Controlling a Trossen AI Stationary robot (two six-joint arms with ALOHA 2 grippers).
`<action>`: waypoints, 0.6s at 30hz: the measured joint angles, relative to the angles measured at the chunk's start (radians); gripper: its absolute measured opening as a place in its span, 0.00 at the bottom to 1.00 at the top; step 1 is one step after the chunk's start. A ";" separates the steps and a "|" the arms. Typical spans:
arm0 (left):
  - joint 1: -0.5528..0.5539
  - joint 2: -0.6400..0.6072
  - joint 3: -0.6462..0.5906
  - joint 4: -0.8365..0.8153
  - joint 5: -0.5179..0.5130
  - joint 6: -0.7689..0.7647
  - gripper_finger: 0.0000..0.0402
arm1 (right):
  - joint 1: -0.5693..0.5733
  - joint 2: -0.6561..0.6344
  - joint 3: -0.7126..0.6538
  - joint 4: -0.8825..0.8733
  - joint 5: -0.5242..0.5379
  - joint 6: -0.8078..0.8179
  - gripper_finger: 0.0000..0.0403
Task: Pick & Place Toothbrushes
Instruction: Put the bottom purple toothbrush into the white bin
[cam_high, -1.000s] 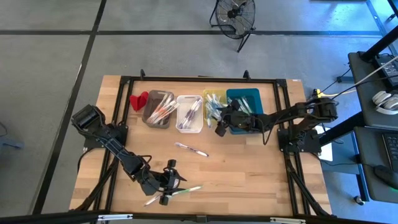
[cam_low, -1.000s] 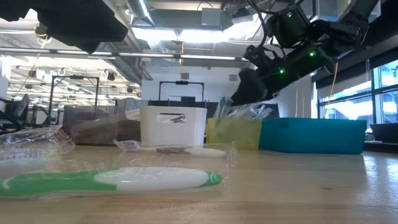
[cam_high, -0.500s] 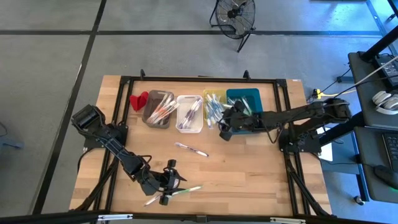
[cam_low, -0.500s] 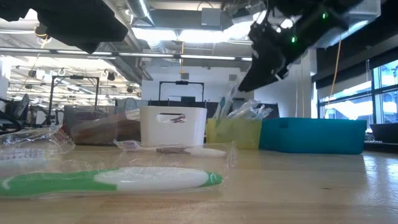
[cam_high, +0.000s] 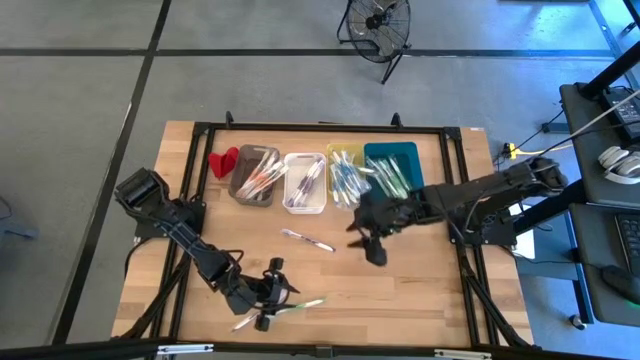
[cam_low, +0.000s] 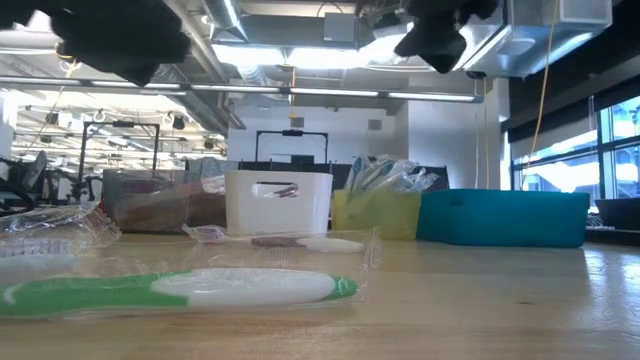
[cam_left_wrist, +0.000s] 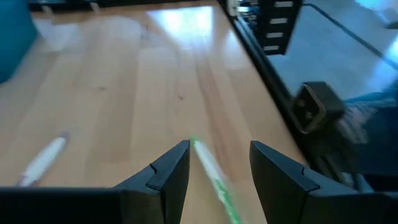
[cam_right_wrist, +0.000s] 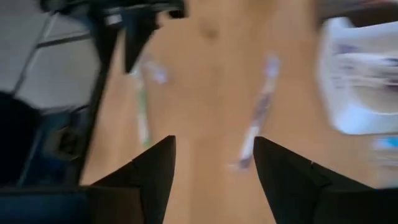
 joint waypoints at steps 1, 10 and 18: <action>-0.003 0.000 0.000 0.000 0.015 -0.001 0.40 | 0.015 0.004 0.000 0.004 -0.014 0.000 0.54; -0.013 -0.023 0.000 -0.007 0.054 -0.016 0.40 | 0.144 0.082 -0.005 0.035 -0.005 0.000 0.49; -0.029 -0.027 -0.001 -0.128 0.231 -0.212 0.40 | 0.192 0.142 -0.006 0.040 -0.008 0.027 0.46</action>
